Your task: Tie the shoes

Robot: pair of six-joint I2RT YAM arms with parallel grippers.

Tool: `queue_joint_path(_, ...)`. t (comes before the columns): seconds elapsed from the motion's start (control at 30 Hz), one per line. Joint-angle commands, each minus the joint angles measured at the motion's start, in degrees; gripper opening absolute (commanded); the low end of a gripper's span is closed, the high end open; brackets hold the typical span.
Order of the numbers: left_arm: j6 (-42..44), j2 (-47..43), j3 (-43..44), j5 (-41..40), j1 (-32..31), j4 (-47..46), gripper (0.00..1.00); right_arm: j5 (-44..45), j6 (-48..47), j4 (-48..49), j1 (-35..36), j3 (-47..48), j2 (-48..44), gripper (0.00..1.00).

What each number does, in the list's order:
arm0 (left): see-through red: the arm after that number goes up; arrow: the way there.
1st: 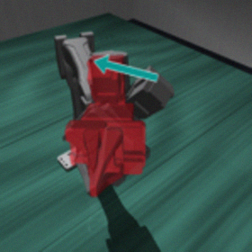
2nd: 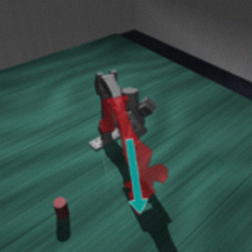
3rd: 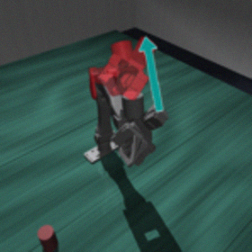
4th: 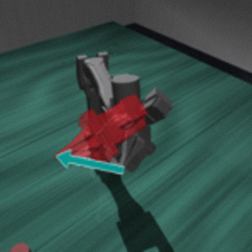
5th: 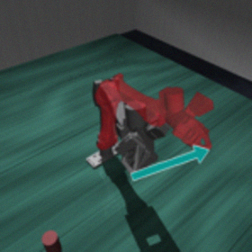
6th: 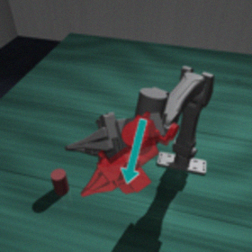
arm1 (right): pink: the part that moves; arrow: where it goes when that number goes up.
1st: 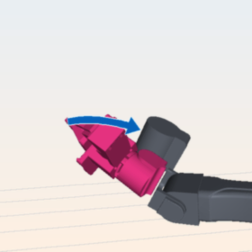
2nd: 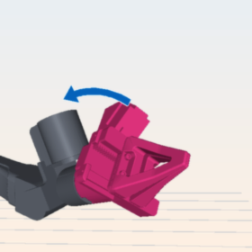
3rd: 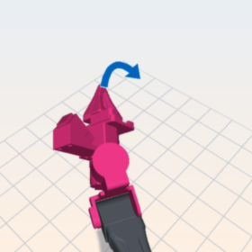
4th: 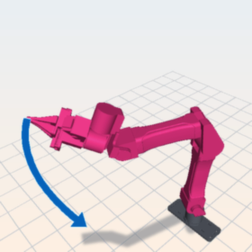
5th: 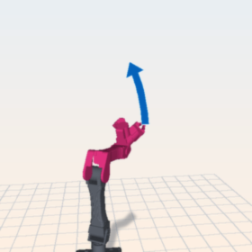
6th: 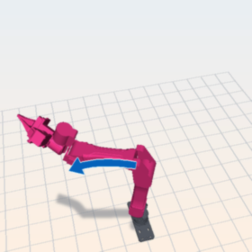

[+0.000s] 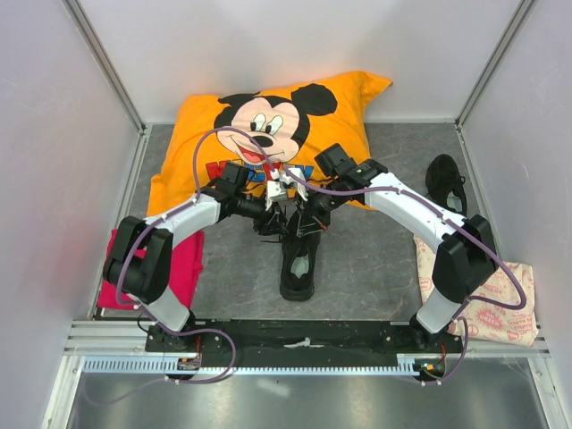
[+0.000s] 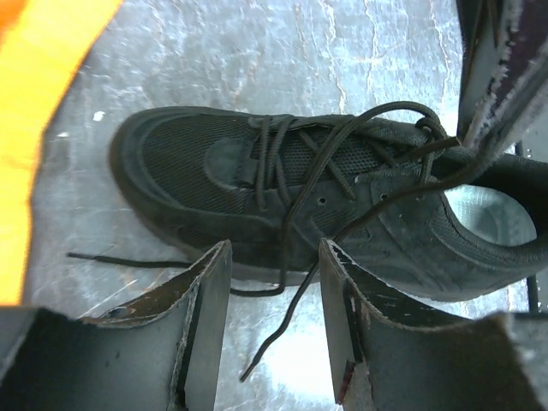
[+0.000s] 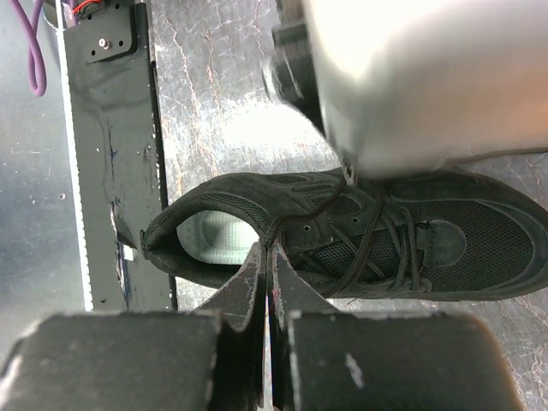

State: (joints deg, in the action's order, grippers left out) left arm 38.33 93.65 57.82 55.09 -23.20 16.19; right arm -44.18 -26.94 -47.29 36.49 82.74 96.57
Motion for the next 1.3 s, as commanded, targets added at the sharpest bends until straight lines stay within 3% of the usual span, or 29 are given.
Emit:
queue_joint_path(0.0,-2.82,2.06,2.73,-4.20,-1.41,0.07,0.50,-1.61,-1.80,0.27,0.25,0.23,-2.00,0.00)
queue_joint_path(0.73,-3.17,9.80,10.03,-7.98,-2.99,12.73,0.44,-0.64,-2.77,0.18,0.16,-0.47,-2.44,0.00)
queue_joint_path(0.8,-2.91,9.89,10.12,-7.37,-2.99,13.08,0.39,-0.29,-2.33,0.27,0.16,-0.65,-2.44,0.00)
queue_joint_path(0.93,-1.59,9.01,9.86,-6.40,-2.55,14.57,0.06,0.32,-2.07,0.53,-0.02,-1.35,-2.79,0.00)
queue_joint_path(0.97,-1.41,8.23,9.59,-5.96,-2.20,14.66,0.02,0.50,-2.07,0.53,-0.10,-1.53,-2.97,0.00)
queue_joint_path(1.07,-0.89,4.28,8.54,-4.11,-0.18,14.66,0.01,1.29,-1.54,1.32,-0.54,-2.67,-3.67,0.00)
queue_joint_path(1.27,2.01,-5.31,8.27,-7.80,0.09,16.93,0.02,2.70,1.09,4.74,-1.60,-4.95,-4.81,0.00)
